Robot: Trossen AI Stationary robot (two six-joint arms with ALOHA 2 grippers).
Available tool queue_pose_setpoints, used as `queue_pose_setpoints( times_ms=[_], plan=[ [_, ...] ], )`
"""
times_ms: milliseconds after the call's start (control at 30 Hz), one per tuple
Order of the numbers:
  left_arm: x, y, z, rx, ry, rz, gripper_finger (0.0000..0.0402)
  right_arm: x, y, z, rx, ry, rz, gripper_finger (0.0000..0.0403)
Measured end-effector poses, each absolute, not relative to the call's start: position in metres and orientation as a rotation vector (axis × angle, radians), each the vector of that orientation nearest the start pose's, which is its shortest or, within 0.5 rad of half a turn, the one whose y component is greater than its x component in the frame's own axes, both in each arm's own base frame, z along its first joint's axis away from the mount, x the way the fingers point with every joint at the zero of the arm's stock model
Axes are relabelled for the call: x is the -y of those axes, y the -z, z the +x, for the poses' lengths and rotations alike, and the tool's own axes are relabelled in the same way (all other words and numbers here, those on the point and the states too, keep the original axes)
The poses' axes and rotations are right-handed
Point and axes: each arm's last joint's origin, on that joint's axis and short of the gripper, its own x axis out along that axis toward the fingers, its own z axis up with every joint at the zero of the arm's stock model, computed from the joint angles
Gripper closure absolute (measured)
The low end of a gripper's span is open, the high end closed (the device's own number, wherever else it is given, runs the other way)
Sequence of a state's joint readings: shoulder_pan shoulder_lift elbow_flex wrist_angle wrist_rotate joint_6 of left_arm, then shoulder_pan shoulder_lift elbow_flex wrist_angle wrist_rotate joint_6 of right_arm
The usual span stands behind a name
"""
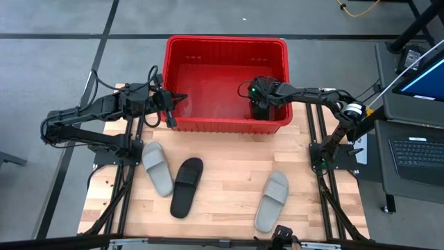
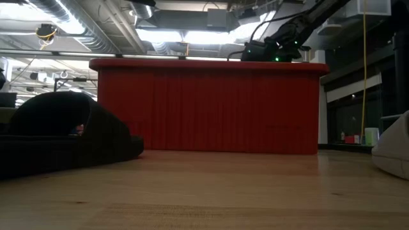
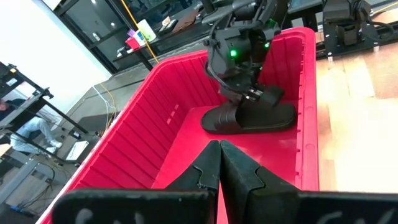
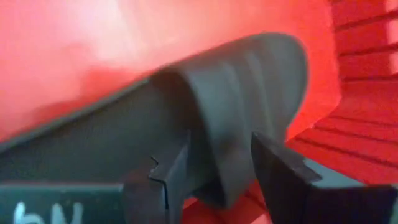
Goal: Pick and place slides into bin
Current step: Put the black slide into the red bin
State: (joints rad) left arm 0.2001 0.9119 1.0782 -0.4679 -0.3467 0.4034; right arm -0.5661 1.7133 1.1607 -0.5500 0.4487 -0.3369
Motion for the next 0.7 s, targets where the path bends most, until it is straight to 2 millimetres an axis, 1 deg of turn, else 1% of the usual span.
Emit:
queue_pose_setpoints(
  times_ms=[167,267,500,700],
  plan=[
    [-0.046,-0.384,0.175,-0.410,-0.474,0.413,0.0398,0.197,-0.223,0.287,-1.244,0.718,-0.213,0.0232],
    [-0.046,-0.384,0.175,-0.410,-0.474,0.414,0.0398,0.198,-0.237,0.289,-1.254,0.707,-0.208,0.0232],
    [-0.046,-0.384,0.175,-0.412,-0.474,0.415,0.0398,0.203,-0.274,0.299,-1.163,0.721,-0.210,0.0232],
    [-0.046,-0.383,0.175,-0.416,-0.476,0.416,0.0398,0.204,-0.305,0.301,-1.118,0.744,-0.198,0.0240]
  ],
)
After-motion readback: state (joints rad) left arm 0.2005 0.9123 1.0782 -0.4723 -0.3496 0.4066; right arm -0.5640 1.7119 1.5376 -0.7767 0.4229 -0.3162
